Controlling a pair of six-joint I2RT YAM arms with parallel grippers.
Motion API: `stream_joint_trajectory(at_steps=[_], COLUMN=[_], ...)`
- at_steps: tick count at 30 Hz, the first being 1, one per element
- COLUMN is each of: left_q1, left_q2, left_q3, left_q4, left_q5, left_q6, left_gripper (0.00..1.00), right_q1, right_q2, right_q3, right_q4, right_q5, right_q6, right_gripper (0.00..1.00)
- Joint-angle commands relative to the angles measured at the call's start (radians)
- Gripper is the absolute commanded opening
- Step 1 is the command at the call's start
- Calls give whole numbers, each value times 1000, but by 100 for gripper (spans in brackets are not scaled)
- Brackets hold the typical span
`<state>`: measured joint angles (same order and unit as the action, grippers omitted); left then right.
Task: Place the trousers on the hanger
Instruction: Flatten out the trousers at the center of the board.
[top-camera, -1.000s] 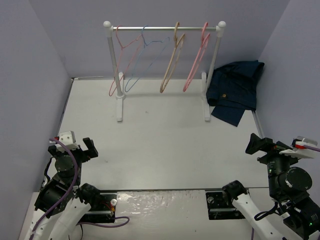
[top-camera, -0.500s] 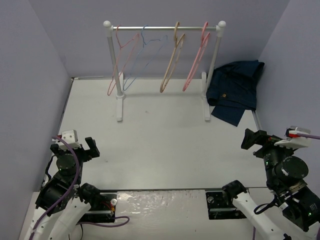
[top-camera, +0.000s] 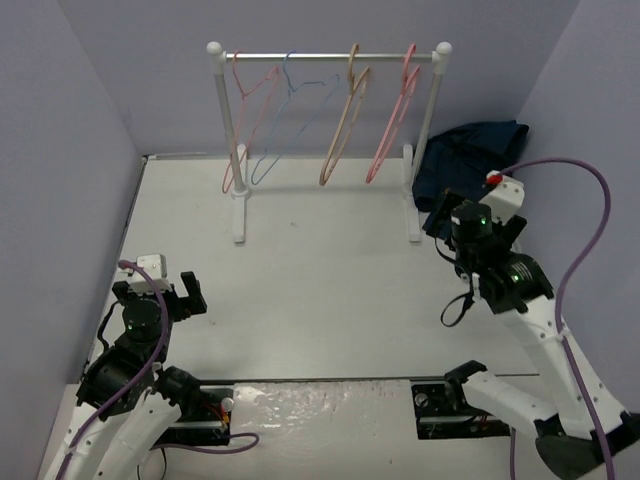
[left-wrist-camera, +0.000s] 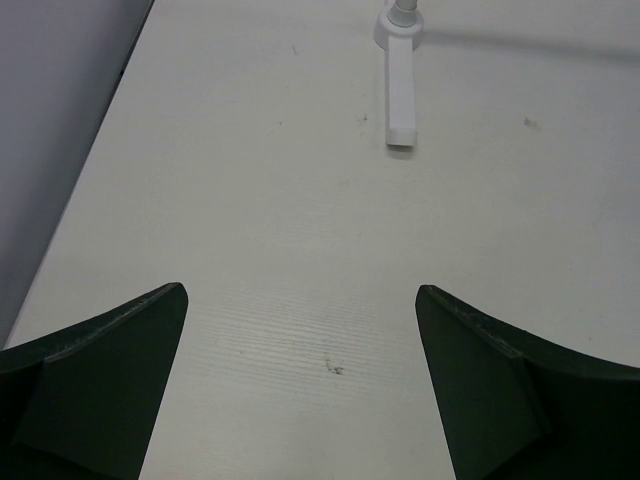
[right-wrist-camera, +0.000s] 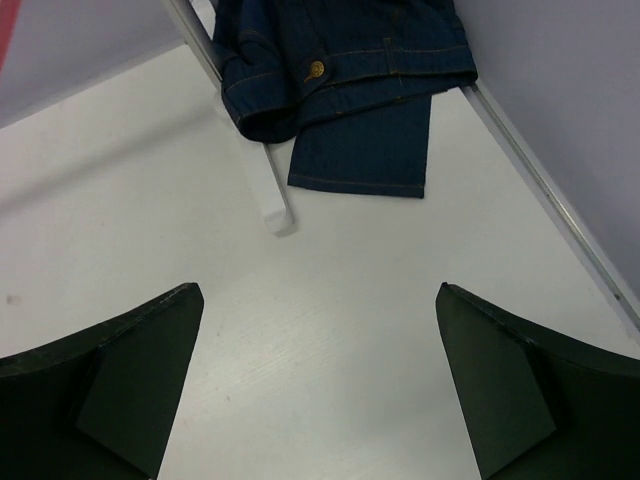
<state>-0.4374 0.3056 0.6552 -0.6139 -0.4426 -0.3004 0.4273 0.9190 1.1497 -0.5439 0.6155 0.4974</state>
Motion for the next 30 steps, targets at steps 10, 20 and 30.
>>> stream_joint_trajectory(at_steps=[10, 20, 30], left_q1=[3, 3, 5], left_q2=[2, -7, 19], left_q3=[27, 23, 15], left_q4=[40, 47, 74], left_q5=[47, 33, 42], left_q6=[-21, -13, 12], left_gripper=[97, 97, 97], right_q1=[-409, -514, -556], right_q2=[526, 944, 1214], right_q3=[84, 356, 528], right_q4=[465, 577, 646], right_q5=[-301, -457, -483], right_q6=[7, -103, -202], right_gripper=[100, 97, 84])
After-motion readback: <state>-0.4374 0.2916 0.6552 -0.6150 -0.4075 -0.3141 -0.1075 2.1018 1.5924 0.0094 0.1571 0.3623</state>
